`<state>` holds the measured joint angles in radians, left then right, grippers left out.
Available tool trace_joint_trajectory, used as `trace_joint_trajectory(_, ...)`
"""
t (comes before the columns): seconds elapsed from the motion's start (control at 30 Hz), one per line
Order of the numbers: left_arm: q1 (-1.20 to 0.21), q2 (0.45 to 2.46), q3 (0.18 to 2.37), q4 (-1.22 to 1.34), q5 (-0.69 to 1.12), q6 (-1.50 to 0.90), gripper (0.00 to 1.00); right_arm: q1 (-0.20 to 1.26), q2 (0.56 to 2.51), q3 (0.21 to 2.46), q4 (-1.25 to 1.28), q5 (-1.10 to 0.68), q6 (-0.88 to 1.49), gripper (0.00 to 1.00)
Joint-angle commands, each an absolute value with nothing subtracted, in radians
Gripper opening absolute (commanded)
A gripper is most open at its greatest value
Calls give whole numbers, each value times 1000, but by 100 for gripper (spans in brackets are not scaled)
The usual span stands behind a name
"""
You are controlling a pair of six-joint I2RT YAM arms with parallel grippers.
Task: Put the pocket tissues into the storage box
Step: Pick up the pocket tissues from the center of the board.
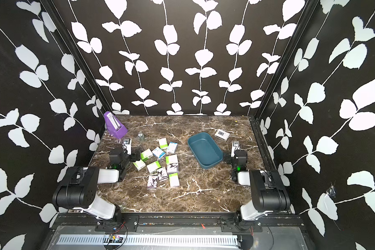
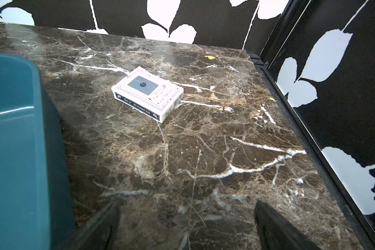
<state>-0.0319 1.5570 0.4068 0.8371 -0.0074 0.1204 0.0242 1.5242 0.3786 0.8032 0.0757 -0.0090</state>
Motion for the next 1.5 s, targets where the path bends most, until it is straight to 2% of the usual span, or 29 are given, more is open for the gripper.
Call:
trace_joint_trajectory(0.0, -34, 1552, 419, 854, 1, 118, 99, 22, 1528, 407, 835, 86, -9, 99)
trace_joint_trajectory(0.6, -33, 1552, 426, 857, -26, 108, 99, 22, 1527, 407, 835, 87, -9, 99)
trace_joint_trajectory(0.67, -33, 1496, 487, 691, -95, 83, 99, 23, 1501, 418, 830, 110, 0, 99)
trace_joint_trajectory(0.7, -34, 1454, 555, 530, -120, 71, 99, 23, 1442, 447, 722, 133, 5, 99)
trace_joint_trajectory(0.8, -34, 1389, 685, 330, -91, 35, 99, 38, 1254, 514, 463, 136, 11, 99)
trace_joint_trajectory(0.87, -40, 1352, 739, 278, -3, -45, 99, 101, 1124, 568, 300, 166, 4, 99)
trace_joint_trajectory(0.93, -56, 1327, 775, 243, 8, -142, 99, 173, 1060, 673, 76, 200, 16, 99)
trace_joint_trajectory(1.03, -108, 1312, 824, 225, -1, -171, 99, 317, 1081, 847, -242, 268, 56, 99)
trace_joint_trajectory(1.1, -149, 1318, 903, 138, -11, -136, 99, 438, 1108, 912, -343, 321, 61, 99)
trace_joint_trajectory(1.23, -181, 1365, 1070, -48, 37, -122, 99, 618, 1238, 1056, -580, 266, 165, 99)
trace_joint_trajectory(1.33, -181, 1386, 1105, -68, 87, -138, 99, 754, 1402, 1207, -800, 237, 271, 99)
trace_joint_trajectory(1.47, -186, 1384, 1089, -44, 126, -160, 99, 901, 1537, 1252, -828, 130, 326, 99)
